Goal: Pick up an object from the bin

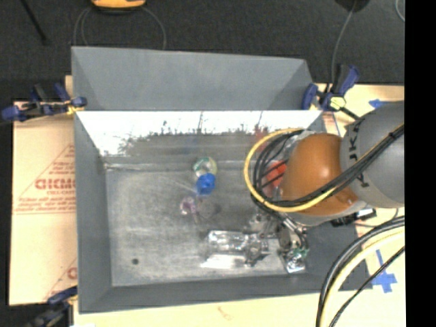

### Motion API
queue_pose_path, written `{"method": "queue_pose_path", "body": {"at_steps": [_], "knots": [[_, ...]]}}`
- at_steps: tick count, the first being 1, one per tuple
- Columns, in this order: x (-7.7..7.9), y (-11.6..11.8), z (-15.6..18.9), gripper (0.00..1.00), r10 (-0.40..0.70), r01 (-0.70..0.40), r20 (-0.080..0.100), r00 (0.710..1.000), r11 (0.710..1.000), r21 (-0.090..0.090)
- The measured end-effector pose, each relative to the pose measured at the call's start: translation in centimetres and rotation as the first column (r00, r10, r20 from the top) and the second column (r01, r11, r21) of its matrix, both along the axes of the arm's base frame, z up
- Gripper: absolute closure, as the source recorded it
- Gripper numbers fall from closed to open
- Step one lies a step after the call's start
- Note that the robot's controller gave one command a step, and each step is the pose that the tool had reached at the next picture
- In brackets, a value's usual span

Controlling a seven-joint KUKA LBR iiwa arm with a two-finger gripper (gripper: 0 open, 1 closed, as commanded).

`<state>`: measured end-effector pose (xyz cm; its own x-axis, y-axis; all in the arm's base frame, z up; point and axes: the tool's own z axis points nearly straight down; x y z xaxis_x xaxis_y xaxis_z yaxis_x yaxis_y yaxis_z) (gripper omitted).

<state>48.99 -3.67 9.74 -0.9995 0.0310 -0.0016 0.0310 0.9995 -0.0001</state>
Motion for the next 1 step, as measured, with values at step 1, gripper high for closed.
{"method": "queue_pose_path", "body": {"at_steps": [1], "knots": [[3.14, -0.43, 18.43, 1.0, 0.439, -0.439, 0.005, 0.898, 0.898, -0.005]]}}
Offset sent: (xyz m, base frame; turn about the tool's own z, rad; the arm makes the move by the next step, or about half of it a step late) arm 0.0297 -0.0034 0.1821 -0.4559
